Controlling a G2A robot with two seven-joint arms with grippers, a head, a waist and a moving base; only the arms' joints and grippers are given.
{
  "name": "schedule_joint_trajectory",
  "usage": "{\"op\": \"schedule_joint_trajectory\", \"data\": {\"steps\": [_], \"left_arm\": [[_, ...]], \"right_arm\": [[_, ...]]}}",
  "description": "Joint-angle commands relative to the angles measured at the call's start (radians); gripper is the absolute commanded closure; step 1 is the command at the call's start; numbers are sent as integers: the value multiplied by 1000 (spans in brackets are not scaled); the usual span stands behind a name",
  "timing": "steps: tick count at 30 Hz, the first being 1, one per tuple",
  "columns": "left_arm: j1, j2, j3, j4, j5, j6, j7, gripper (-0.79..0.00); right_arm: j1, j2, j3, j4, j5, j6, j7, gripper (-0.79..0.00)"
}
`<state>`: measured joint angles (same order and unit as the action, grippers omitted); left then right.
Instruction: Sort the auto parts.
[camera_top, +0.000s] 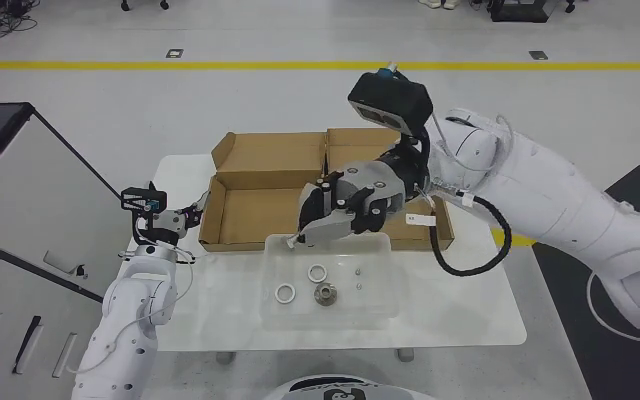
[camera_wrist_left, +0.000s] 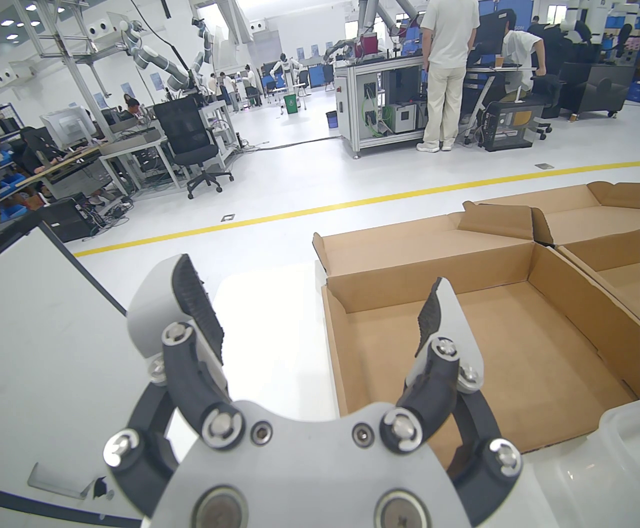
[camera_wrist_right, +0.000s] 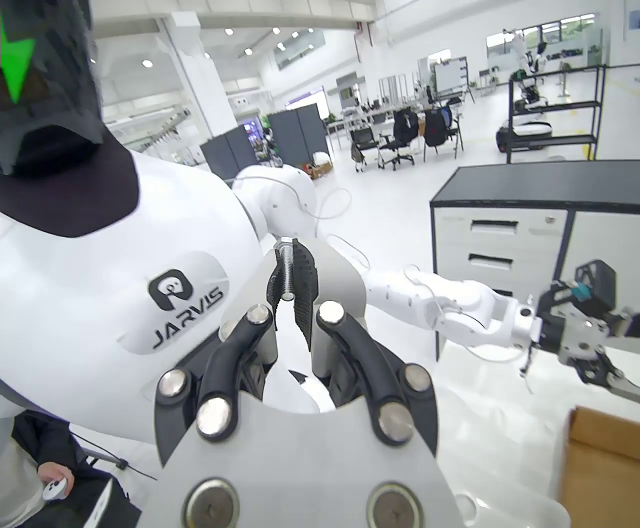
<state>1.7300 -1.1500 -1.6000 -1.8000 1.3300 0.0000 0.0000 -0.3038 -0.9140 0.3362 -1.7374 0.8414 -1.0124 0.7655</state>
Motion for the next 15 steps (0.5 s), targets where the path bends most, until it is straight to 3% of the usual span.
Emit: {"op": "schedule_joint_trajectory", "data": {"steps": [1, 15], "left_arm": [[0, 0, 0, 0, 0, 0, 0, -785], [0, 0, 0, 0, 0, 0, 0, -785]], "right_arm": [[-27, -3, 32, -12, 55, 0, 31, 0], [-170, -70, 167, -117, 277, 0, 43, 0]]}}
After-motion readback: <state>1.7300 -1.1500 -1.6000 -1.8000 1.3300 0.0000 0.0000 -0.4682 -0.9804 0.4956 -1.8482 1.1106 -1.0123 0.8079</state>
